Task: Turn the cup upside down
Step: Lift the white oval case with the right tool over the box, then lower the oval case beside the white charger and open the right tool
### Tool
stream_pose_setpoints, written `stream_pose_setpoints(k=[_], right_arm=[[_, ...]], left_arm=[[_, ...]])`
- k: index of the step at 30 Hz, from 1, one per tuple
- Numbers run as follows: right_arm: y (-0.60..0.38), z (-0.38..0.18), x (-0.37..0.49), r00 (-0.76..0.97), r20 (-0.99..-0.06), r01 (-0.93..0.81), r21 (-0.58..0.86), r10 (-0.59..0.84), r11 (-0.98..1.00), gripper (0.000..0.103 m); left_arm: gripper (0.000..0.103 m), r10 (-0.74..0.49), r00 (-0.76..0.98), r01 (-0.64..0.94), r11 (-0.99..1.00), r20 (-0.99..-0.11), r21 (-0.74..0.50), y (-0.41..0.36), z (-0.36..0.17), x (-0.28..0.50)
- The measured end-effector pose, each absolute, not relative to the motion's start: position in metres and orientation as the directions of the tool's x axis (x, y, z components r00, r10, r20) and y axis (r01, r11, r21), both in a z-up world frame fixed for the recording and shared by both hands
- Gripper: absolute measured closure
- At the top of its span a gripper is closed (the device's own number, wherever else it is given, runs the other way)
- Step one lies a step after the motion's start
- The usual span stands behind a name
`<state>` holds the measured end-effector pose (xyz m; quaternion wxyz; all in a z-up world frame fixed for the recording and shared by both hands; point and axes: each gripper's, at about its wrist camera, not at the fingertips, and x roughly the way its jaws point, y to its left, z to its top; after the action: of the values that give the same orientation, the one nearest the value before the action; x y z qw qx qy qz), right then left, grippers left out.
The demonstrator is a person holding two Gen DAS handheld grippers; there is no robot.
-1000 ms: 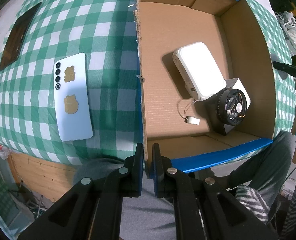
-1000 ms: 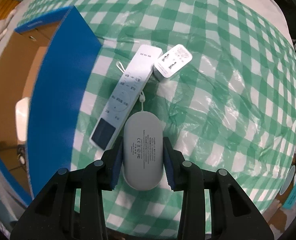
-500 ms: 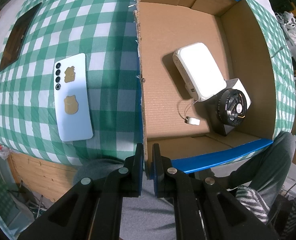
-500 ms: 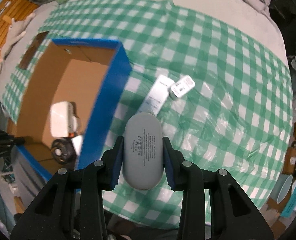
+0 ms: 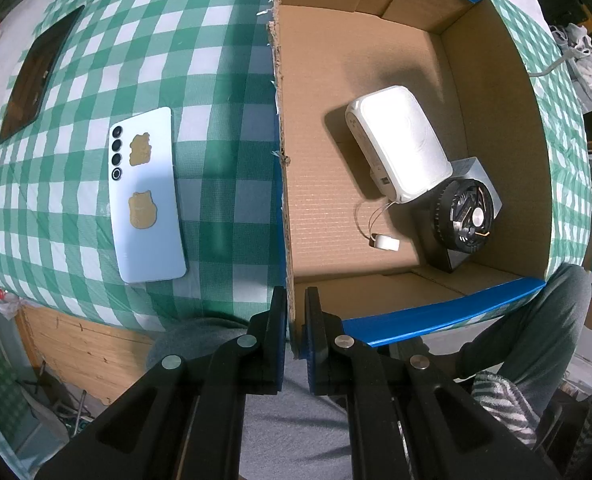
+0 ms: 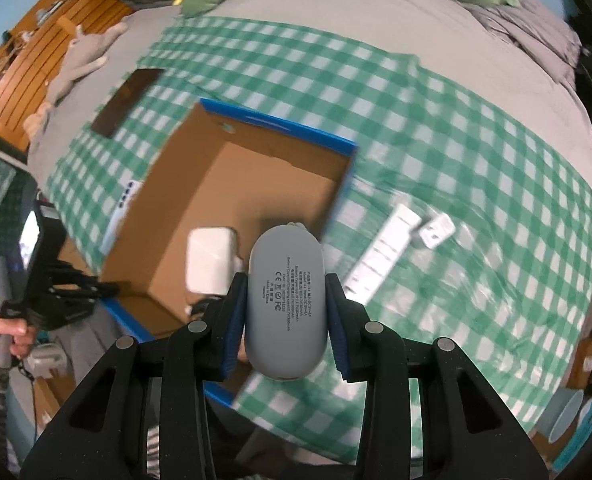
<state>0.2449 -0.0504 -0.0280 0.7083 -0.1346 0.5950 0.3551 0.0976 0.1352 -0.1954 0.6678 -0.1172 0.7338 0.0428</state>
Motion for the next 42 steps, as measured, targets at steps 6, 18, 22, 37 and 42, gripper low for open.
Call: stream_pose_setpoints(k=[6, 18, 22, 37, 42], right_arm=[[-0.013, -0.043, 0.232, -0.005, -0.933, -0.692, 0.262, 0.359, 0.673, 0.067], [0.025, -0.121, 0.226, -0.040, -0.966, -0.679, 0.213, 0.254, 0.703, 0.067], [0.030, -0.138, 0.224, -0.033, -0.973, -0.680, 0.188, 0.227, 0.708, 0.067], [0.031, -0.167, 0.227, -0.047, -0.981, -0.677, 0.171, 0.189, 0.716, 0.067], [0.028, -0.165, 0.226, -0.044, -0.978, -0.666, 0.182, 0.206, 0.723, 0.064]], left_arm=[[0.096, -0.118, -0.081, -0.229, 0.969, -0.990, -0.097, 0.139, -0.196, 0.097], [0.096, -0.121, -0.076, -0.226, 0.969, -0.990, -0.101, 0.137, -0.193, 0.100], [0.096, -0.120, -0.077, -0.225, 0.969, -0.990, -0.100, 0.136, -0.193, 0.099], [0.096, -0.119, -0.076, -0.225, 0.969, -0.990, -0.099, 0.136, -0.193, 0.099], [0.096, -0.119, -0.076, -0.226, 0.969, -0.990, -0.099, 0.136, -0.192, 0.100]])
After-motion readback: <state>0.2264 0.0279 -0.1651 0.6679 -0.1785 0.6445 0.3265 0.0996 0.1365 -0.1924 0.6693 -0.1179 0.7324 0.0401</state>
